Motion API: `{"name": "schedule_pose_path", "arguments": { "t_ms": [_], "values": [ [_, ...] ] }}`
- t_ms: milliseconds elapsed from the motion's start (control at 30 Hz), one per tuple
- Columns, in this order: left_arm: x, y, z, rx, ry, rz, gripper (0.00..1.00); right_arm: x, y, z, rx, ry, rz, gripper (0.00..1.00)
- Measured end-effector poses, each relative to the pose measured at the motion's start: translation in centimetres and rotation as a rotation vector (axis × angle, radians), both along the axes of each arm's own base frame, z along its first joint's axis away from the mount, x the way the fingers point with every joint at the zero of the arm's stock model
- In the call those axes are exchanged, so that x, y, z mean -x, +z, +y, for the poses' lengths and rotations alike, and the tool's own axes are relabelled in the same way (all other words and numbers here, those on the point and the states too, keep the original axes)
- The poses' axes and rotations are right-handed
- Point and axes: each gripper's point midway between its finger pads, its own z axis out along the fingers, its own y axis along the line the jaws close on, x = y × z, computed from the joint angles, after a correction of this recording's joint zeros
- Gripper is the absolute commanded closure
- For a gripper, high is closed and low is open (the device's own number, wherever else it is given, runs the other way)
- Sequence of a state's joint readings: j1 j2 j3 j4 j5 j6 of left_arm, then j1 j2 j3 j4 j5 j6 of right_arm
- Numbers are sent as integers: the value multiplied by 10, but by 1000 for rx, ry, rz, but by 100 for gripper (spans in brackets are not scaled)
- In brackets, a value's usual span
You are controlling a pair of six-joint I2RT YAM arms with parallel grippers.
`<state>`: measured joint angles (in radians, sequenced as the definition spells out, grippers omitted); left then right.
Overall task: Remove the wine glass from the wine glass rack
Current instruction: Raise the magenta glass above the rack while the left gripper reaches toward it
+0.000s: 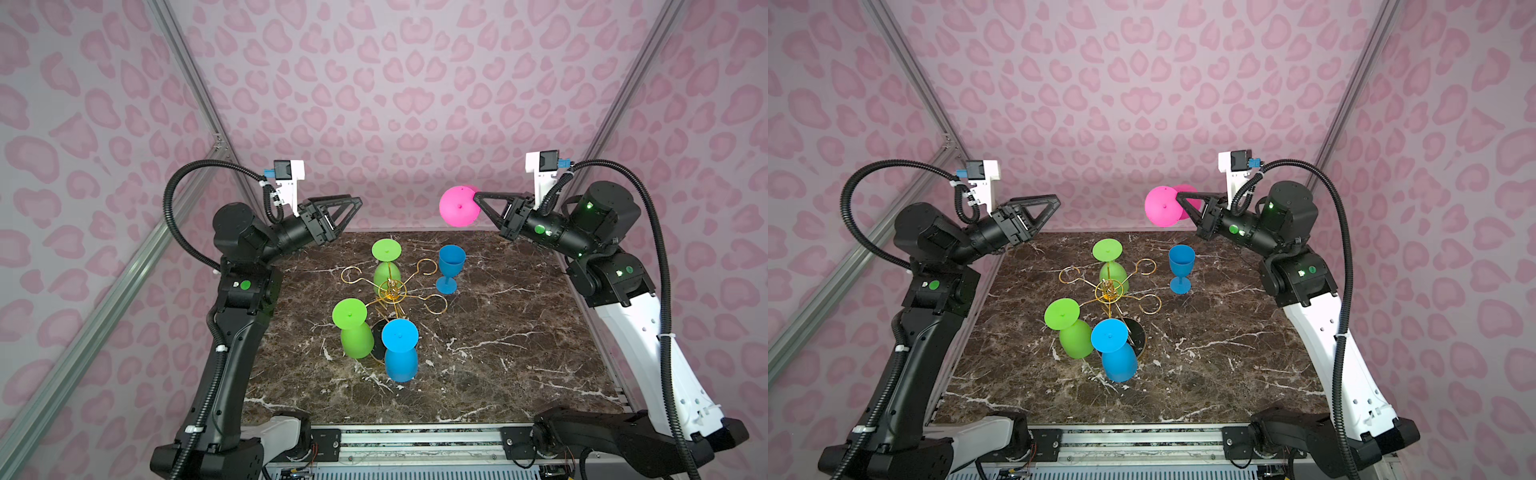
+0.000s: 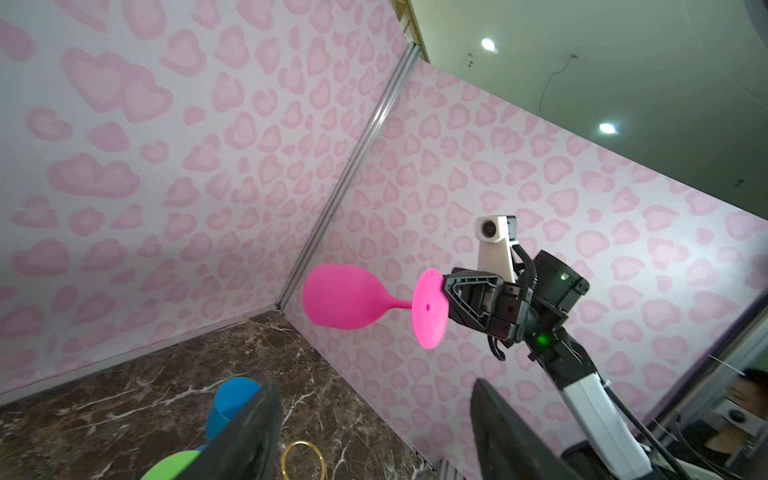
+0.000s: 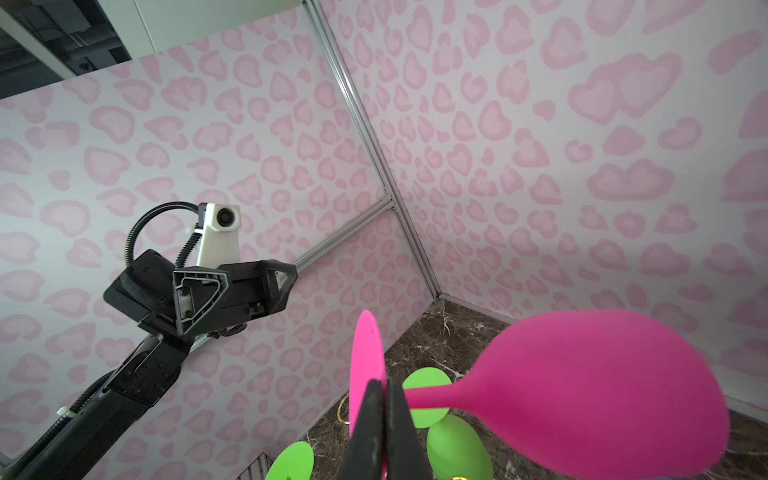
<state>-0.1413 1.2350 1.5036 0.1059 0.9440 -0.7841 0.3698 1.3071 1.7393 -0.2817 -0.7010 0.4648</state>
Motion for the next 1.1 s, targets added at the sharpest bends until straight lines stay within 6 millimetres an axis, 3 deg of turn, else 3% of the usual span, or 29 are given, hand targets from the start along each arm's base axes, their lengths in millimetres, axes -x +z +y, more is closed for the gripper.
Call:
{"name": "schedule_pose_path", "arguments": {
  "t_ms": [333, 733, 1067, 1100],
  "values": [
    [7, -6, -49, -40, -214, 2, 37, 11, 9, 44, 16, 134, -42, 100],
    [18, -12, -70, -63, -340, 5, 42, 12, 3, 75, 22, 210, -36, 100],
    [23, -14, -75, -68, -372, 7, 63, 10, 7, 87, 8, 228, -56, 100],
    [23, -14, -76, -68, -373, 7, 70, 10, 7, 88, 7, 232, -53, 100]
  ]
}}
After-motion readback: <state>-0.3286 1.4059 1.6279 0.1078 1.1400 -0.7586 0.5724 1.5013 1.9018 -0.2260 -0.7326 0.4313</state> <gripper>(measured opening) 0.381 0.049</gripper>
